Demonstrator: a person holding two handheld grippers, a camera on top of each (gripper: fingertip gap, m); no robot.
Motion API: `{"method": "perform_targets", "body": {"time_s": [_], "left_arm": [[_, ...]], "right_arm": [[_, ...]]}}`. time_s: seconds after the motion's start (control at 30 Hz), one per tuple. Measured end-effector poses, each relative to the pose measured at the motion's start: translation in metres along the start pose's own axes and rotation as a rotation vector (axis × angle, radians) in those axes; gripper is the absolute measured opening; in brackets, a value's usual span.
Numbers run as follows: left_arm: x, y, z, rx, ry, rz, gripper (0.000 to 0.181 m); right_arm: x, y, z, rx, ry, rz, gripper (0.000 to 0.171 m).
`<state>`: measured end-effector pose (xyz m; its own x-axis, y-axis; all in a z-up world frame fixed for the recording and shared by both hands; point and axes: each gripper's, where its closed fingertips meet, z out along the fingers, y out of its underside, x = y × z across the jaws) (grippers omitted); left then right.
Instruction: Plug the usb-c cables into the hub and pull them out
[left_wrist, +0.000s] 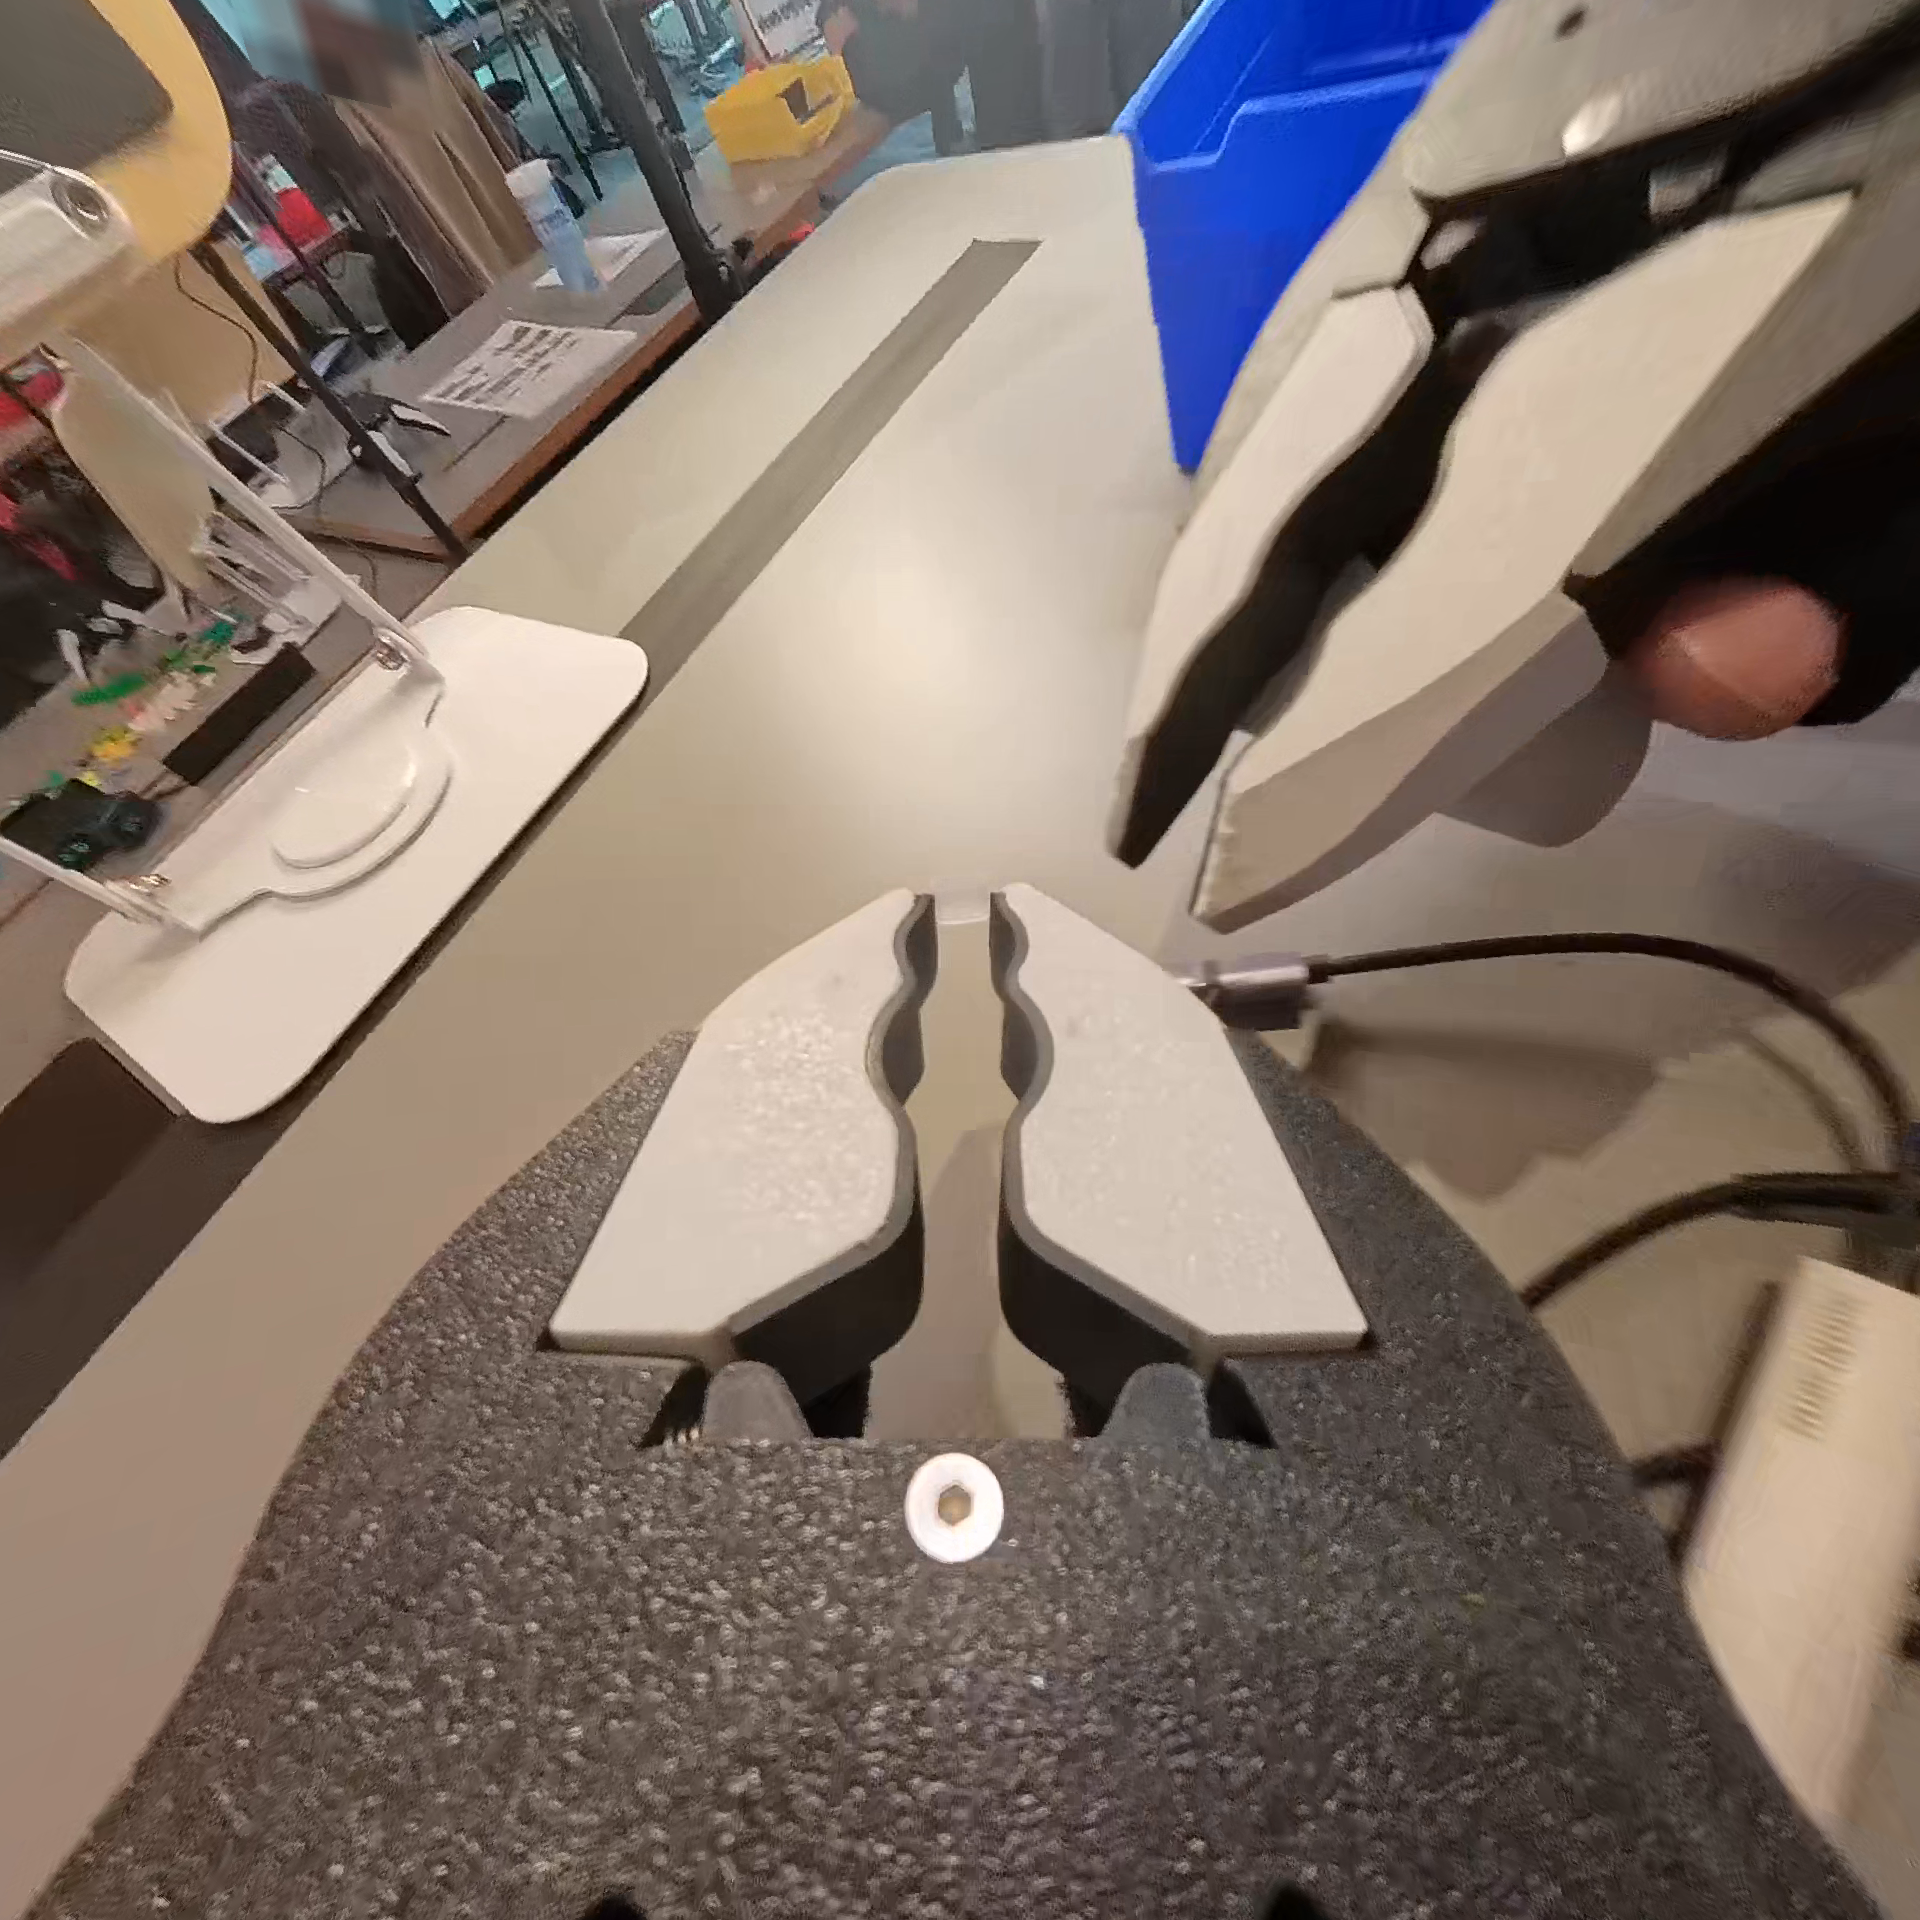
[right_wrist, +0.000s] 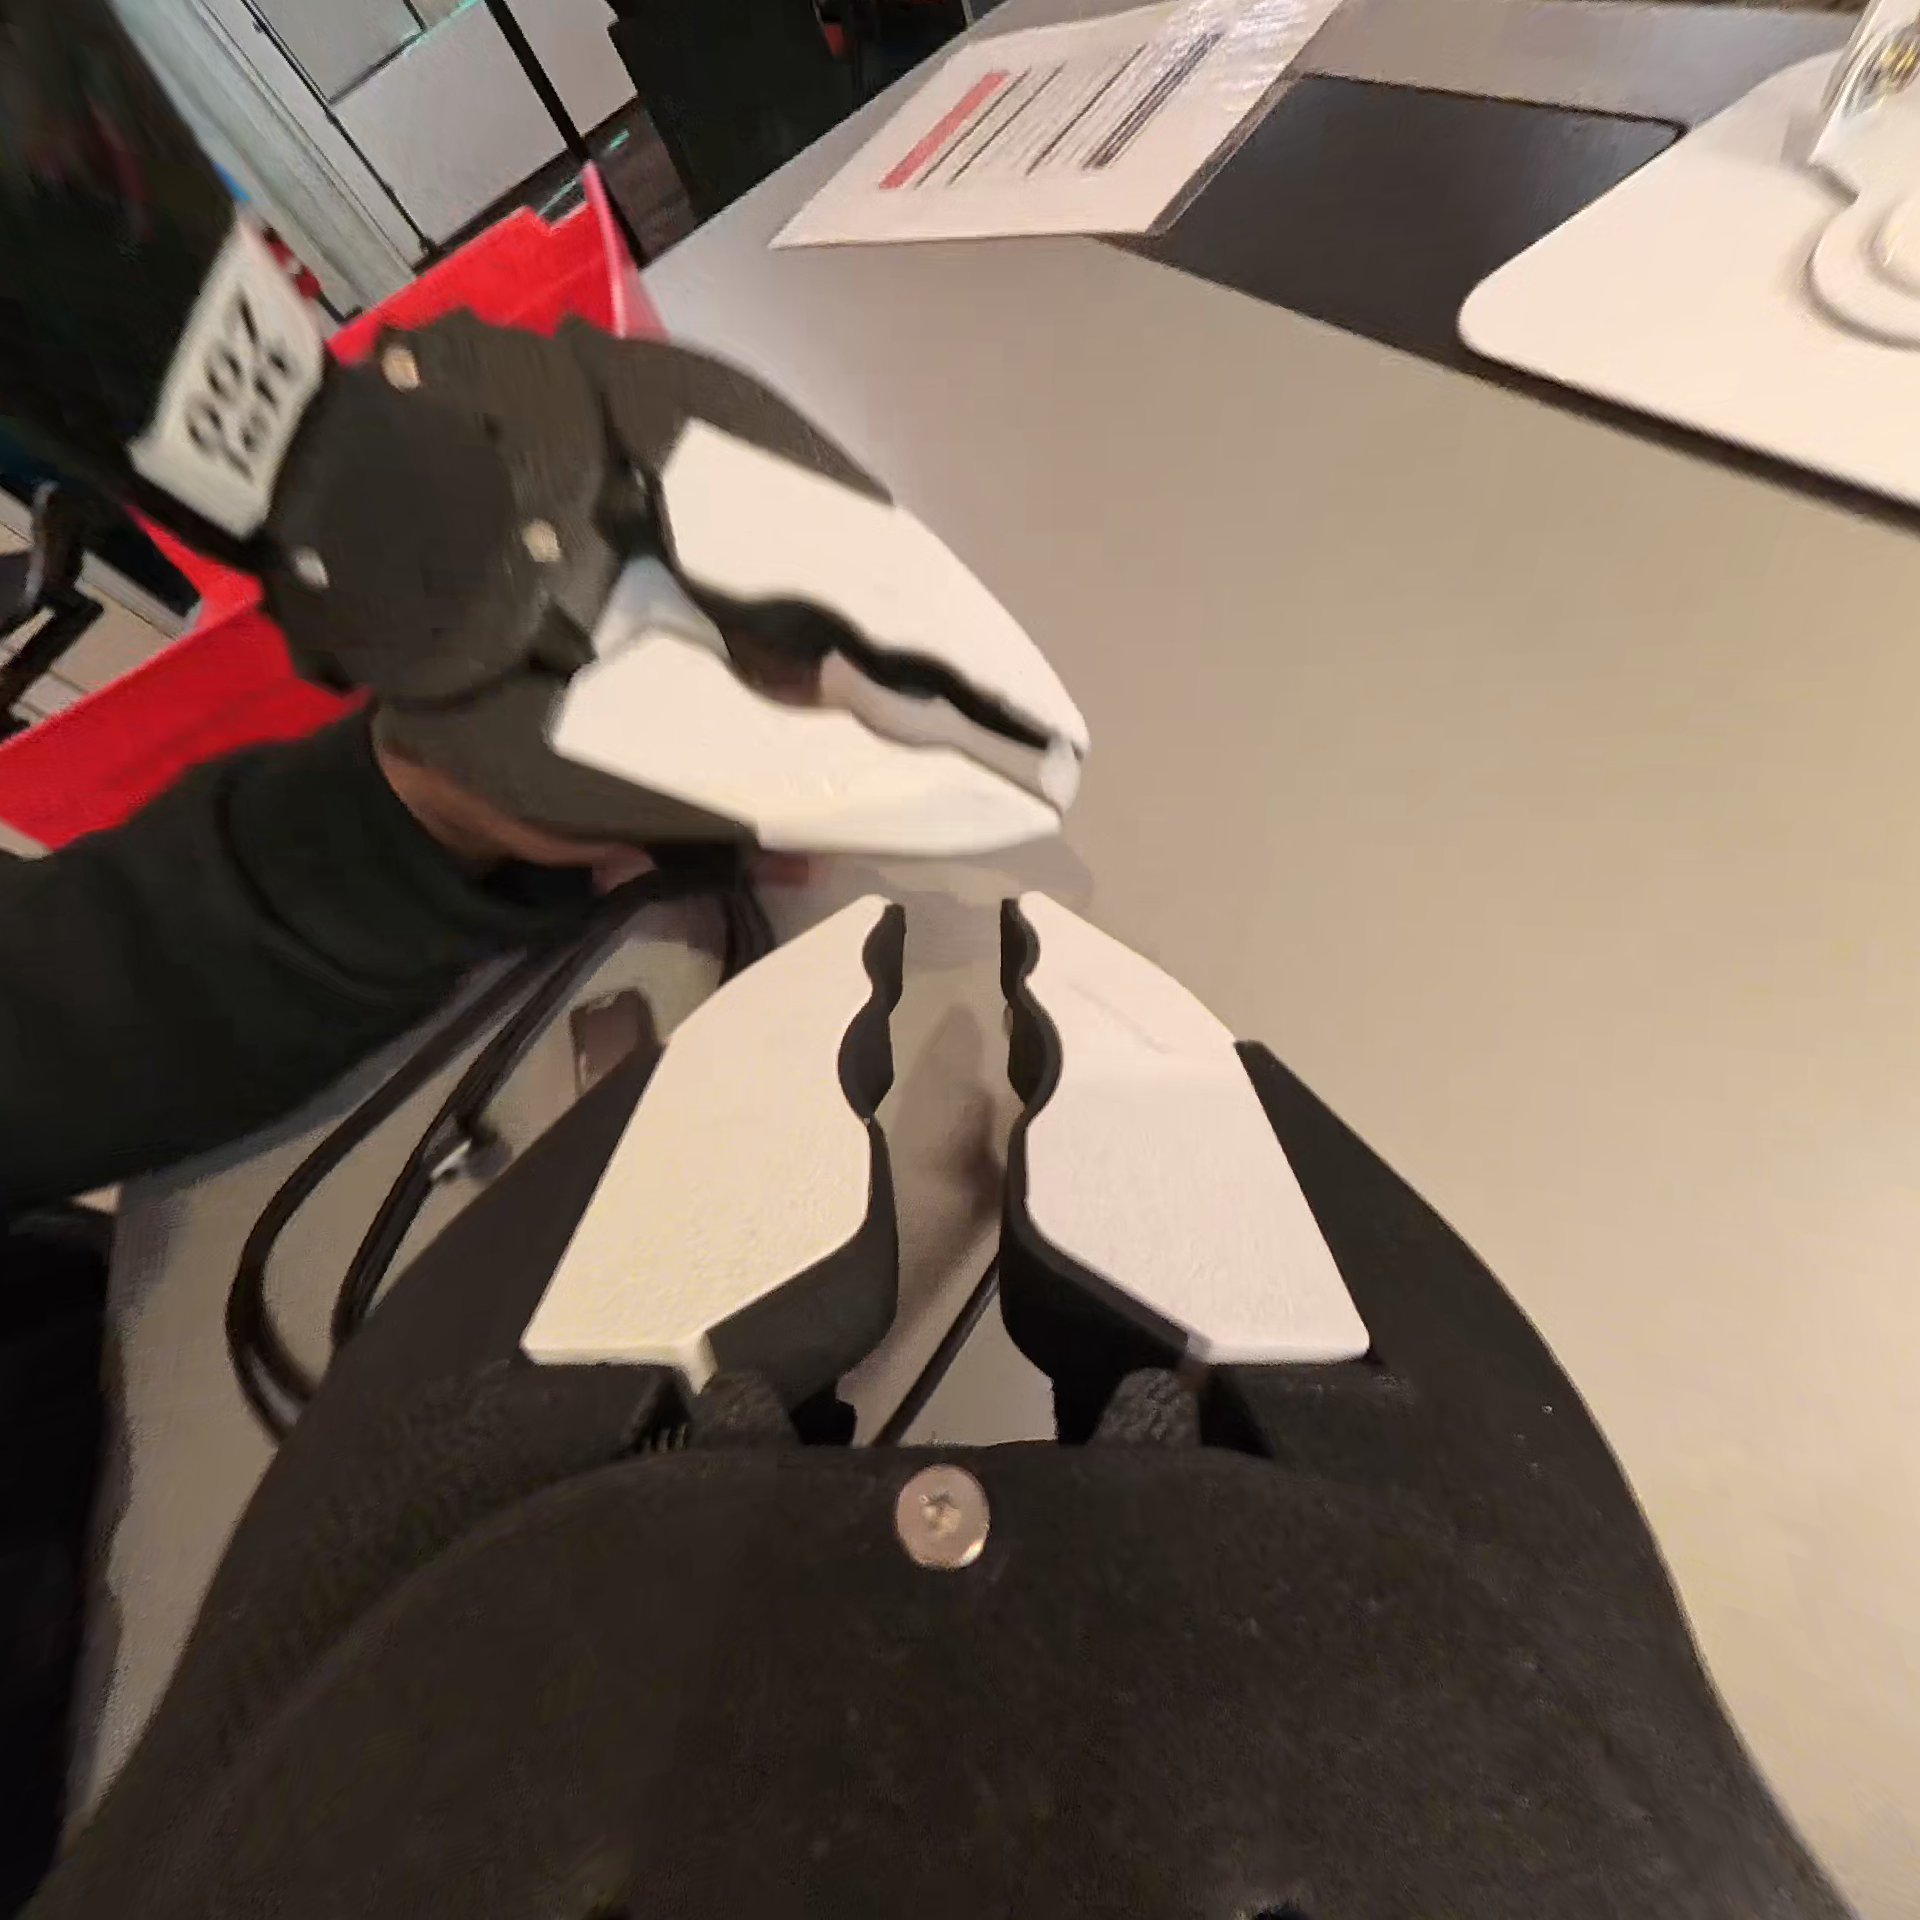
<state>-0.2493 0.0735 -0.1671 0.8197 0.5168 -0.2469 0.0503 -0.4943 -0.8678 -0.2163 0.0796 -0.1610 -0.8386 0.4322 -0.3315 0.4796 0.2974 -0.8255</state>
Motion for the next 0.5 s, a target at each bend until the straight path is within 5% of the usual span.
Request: {"method": "perform_targets", "body": {"time_s": [0.03, 0.5], "left_arm": [[-0.003, 0.005, 0.007, -0.008, -0.010, 0.013, 0.010], [-0.004, 0.027, 0.012, -0.046, -0.075, 0.191, 0.010]], "right_arm": [[0.006, -0.006, 0.007, 0.007, -0.009, 0.008, 0.018], [0.037, -0.004, 0.039, 0.017, -0.149, 0.174, 0.021]]}}
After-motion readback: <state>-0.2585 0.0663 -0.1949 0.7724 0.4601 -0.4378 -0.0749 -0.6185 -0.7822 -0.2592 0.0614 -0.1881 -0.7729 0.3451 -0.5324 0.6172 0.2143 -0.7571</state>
